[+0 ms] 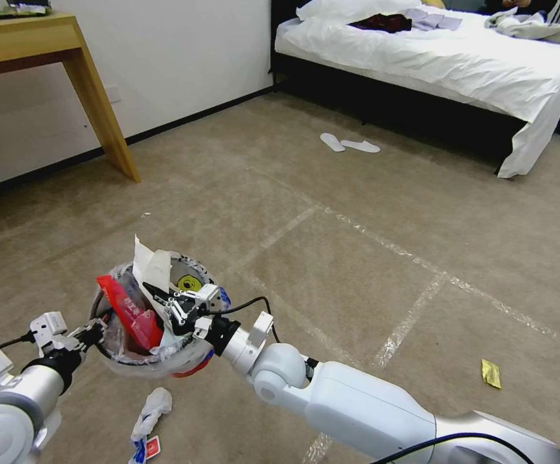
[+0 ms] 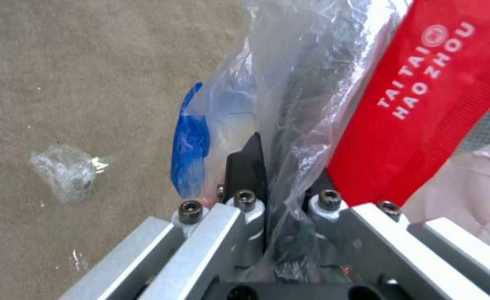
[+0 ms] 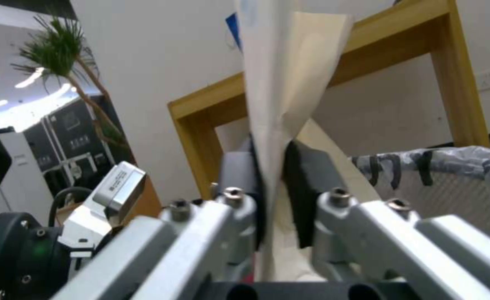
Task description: Pick up the trash bin and place the garbage on the floor into it.
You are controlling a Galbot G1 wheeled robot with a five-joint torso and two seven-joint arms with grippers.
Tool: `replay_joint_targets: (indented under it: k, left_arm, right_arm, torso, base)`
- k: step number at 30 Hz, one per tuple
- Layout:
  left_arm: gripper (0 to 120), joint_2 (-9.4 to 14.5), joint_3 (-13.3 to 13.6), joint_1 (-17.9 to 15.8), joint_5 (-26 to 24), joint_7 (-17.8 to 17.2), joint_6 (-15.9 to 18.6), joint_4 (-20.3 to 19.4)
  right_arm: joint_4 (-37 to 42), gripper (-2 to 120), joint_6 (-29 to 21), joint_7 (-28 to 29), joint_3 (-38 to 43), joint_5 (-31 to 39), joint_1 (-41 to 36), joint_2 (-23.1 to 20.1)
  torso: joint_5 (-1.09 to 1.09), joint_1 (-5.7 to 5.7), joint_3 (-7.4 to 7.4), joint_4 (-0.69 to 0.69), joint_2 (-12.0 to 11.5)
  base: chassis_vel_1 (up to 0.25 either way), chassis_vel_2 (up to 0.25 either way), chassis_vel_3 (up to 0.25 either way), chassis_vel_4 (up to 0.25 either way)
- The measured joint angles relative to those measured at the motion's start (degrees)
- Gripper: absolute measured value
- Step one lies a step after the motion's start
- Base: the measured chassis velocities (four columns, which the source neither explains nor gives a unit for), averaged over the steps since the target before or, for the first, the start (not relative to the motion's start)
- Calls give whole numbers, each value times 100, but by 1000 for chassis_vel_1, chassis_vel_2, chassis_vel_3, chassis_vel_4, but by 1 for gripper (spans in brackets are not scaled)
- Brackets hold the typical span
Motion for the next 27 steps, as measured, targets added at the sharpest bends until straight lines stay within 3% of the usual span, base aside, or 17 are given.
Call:
replay_joint_targets:
  k: [2, 4, 11, 16, 20, 22, 27]
  left_arm:
    - [3, -5, 4, 0, 6, 0, 0, 0]
    - [3, -12, 15, 3, 17, 0, 0, -2]
    - [3, -32, 31, 6, 34, 0, -1, -6]
    - [3, -54, 43, 6, 59, 1, -1, 15]
    - [3, -57, 45, 4, 65, 4, -1, 31]
    - [3, -54, 45, -1, 66, 6, -2, 35]
    - [3, -43, 41, -8, 65, 7, -3, 52]
  right_arm:
    - [27, 17, -9, 6, 0, -10, 0, -15]
    - [92, 30, -18, 16, 0, -23, 0, -46]
    - [165, 49, -24, 18, 14, -27, 4, -108]
    - [257, 74, -29, 17, 42, -21, 14, -164]
    - [276, 83, -31, 17, 49, -19, 19, -176]
    - [303, 93, -34, 16, 63, -13, 24, -196]
    - [357, 100, -39, 16, 91, -3, 30, -219]
  torso:
    - [0, 0, 0, 0, 0]
    - [0, 0, 0, 0, 0]
    - [0, 0, 0, 0, 0]
    - [0, 0, 0, 0, 0]
    - [0, 0, 0, 0, -1]
    - [0, 0, 0, 0, -2]
    - [0, 0, 0, 0, -2]
  base:
    - [0, 0, 0, 0]
    - [0, 0, 0, 0]
    - [0, 0, 0, 0]
    - [0, 0, 0, 0]
    - [0, 0, 0, 0]
    - [0, 0, 0, 0]
    - [0, 0, 0, 0]
